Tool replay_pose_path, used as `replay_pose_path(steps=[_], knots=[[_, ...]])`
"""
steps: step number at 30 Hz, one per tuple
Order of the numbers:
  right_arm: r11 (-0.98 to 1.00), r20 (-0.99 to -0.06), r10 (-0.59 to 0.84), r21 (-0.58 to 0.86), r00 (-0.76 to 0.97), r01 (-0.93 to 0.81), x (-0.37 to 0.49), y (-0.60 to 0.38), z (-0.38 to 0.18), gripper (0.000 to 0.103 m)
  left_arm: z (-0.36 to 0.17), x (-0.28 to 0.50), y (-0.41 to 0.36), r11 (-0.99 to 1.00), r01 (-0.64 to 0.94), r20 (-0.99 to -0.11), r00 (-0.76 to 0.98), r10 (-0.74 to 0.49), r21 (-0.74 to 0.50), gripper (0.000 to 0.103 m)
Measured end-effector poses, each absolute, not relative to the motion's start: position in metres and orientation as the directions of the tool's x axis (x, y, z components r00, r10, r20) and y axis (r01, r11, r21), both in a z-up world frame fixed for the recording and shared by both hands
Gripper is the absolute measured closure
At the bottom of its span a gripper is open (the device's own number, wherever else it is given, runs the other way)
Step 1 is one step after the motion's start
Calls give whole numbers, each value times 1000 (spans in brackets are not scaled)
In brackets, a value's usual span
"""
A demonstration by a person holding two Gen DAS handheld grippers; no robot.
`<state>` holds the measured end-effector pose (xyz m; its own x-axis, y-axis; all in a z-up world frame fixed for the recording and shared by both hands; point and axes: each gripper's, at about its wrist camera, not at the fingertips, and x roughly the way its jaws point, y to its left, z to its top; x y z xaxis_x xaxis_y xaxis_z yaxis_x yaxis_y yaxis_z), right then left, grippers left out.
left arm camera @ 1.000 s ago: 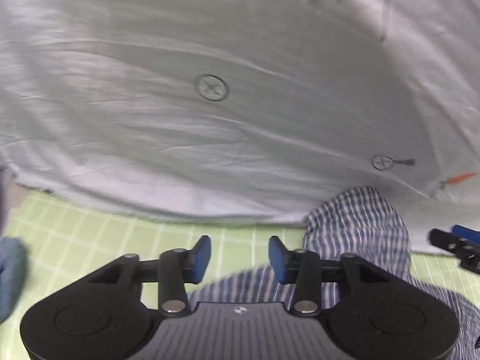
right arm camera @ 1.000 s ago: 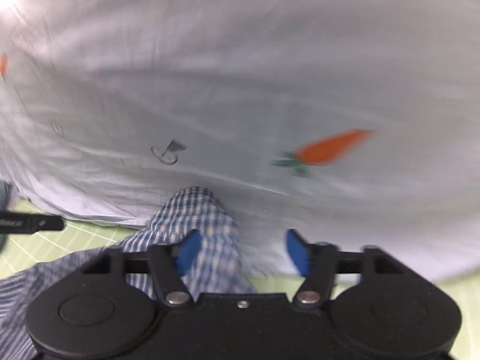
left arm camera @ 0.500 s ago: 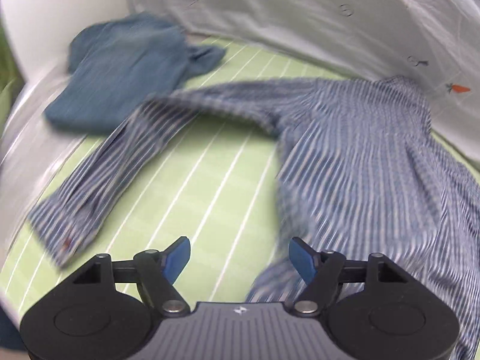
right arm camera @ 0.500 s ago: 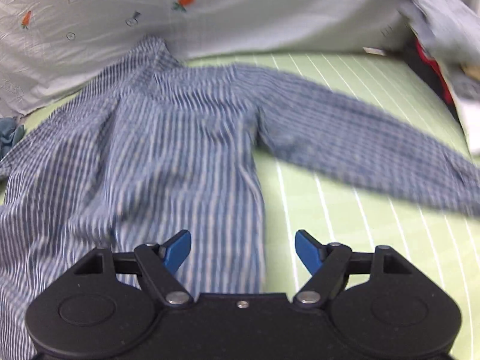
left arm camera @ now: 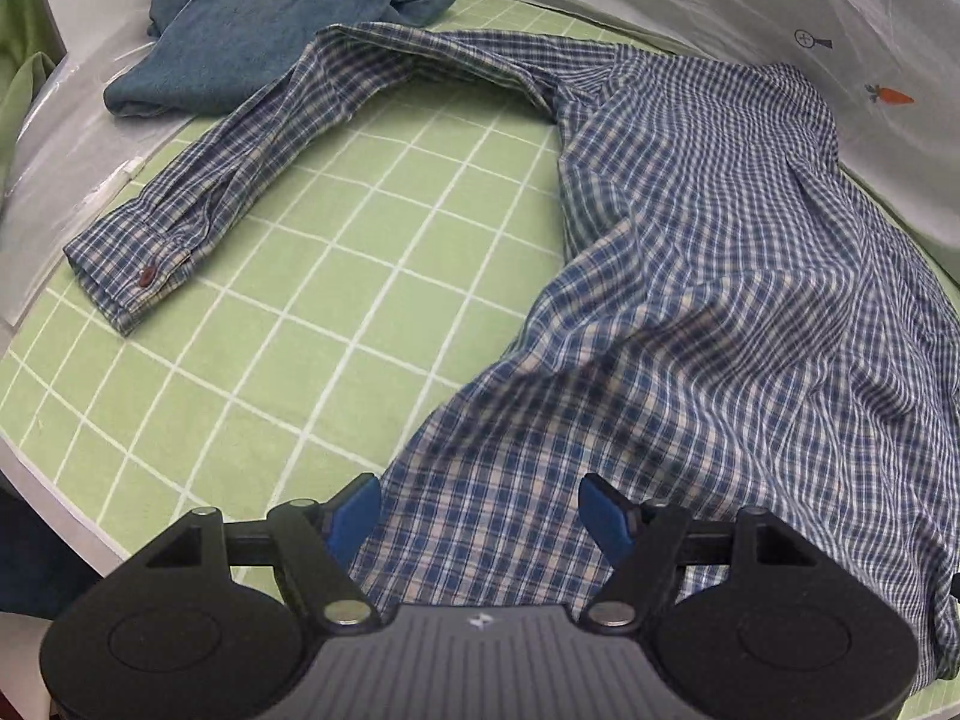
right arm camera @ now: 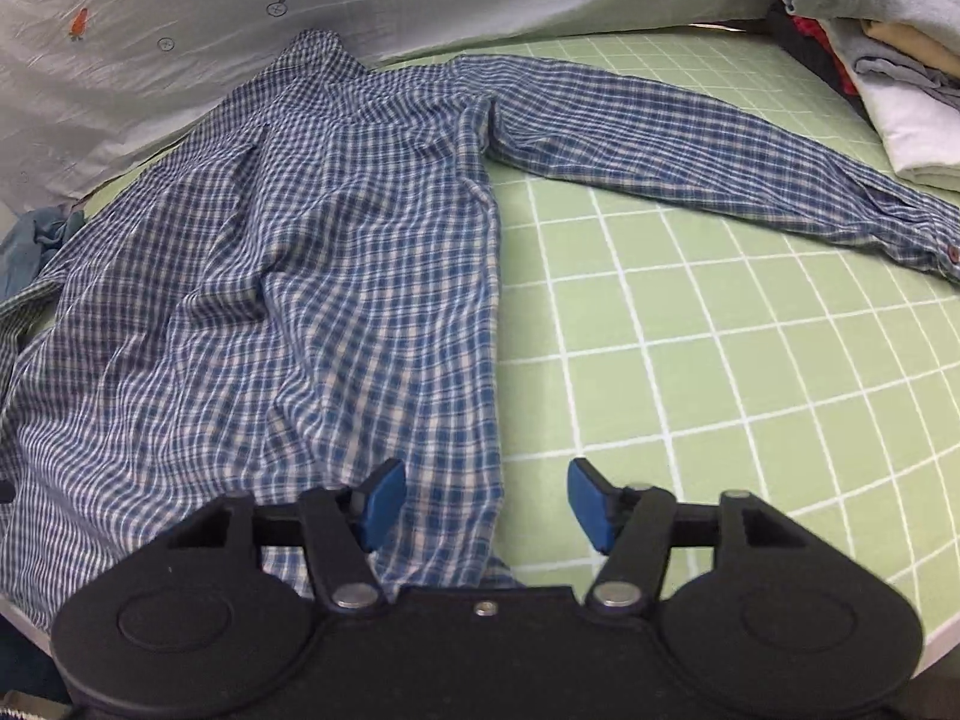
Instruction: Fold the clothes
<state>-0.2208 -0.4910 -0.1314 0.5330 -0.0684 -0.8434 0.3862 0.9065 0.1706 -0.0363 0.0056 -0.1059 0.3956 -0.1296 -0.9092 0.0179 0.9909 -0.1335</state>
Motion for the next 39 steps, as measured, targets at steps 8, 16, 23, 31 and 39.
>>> replay_pose_path(steps=[8,16,23,31,39], knots=[[898,-842,17,250,539,362,-219,-497,-130,103,-108,-37,18,983,-35,-904,400,-149,-178,102],[786,-757,18,414,654,458,-257,-541,-89,103,-94,-57,55,944,-145,-880,424,-213,-298,103],[828,-844,-63,254,533,500,-257,-534,-115,71,-103,-62,38,980,-62,-913,378,-152,-189,83],[855,-848,-94,200,521,478,-250,-509,-119,44,-83,-54,10,996,20,-904,420,-85,-84,29],[871,-838,-162,126,521,474,-242,-526,-120,20,-77,-40,-64,982,176,-902,411,-133,-65,18]])
